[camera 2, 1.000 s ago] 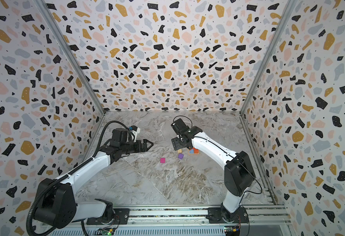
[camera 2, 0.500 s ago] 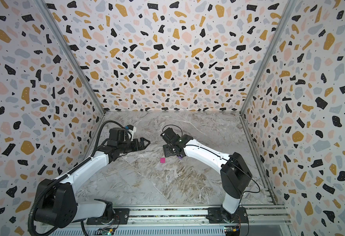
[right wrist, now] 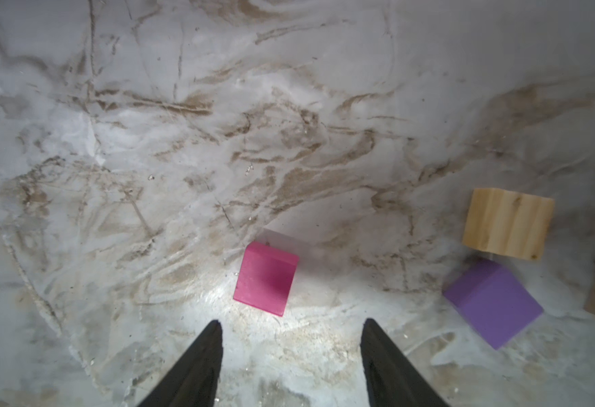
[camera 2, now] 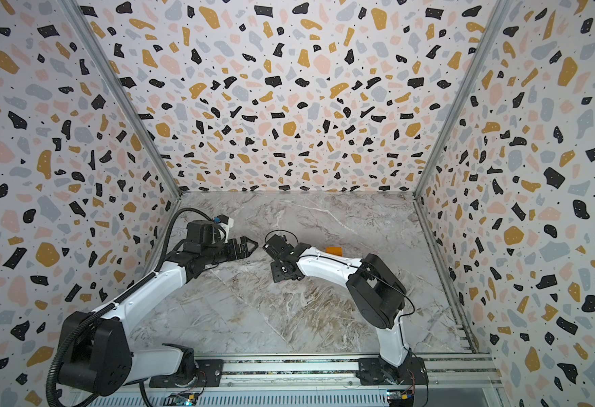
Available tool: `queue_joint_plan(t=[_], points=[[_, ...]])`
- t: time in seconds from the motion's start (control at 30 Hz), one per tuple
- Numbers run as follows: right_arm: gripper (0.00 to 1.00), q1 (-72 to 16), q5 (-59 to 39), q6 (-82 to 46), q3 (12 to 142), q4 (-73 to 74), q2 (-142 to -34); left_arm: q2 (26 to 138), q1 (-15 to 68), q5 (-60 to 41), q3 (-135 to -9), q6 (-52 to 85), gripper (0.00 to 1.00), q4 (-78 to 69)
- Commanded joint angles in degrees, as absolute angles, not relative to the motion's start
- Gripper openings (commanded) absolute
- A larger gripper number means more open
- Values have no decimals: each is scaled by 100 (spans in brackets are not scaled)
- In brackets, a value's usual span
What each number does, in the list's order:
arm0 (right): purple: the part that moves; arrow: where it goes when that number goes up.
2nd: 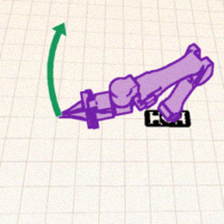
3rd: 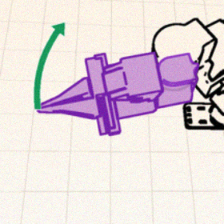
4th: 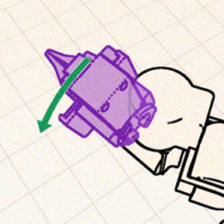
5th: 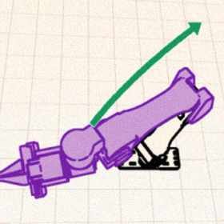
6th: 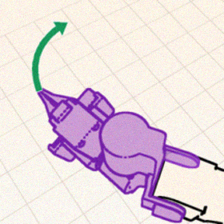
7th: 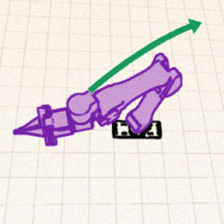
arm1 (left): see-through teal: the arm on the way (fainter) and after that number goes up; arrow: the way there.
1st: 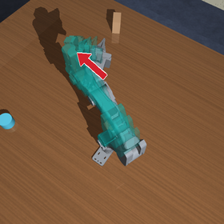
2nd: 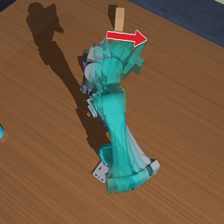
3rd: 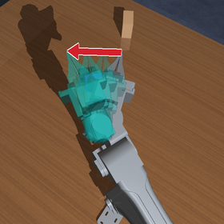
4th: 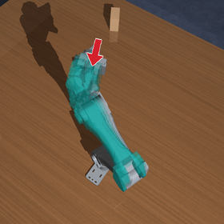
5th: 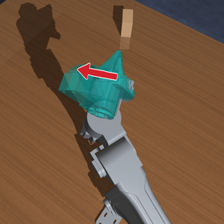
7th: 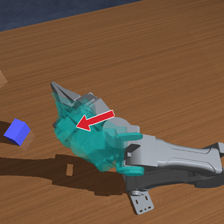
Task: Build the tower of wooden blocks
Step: 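Move the right gripper toward the robot over the magenta cube, then lower the right gripper and grasp the magenta cube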
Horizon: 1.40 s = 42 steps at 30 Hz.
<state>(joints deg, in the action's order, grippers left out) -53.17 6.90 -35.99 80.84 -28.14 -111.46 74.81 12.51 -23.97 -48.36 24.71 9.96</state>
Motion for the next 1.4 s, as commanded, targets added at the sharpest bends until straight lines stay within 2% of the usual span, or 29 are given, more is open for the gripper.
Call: queue_joint_plan(t=[0.0,0.6,1.37], points=[[63,-5389,630,-3700,8340,-2751,-11167,7364,1217,-2434,-4771,2505,100,852],[59,-5458,563,-3761,8537,-2667,-11668,7337,1208,-2487,-4742,2514,100,823],[47,-5427,633,-3709,8672,-2733,-11911,7295,1212,-2524,-4729,2515,100,800]])
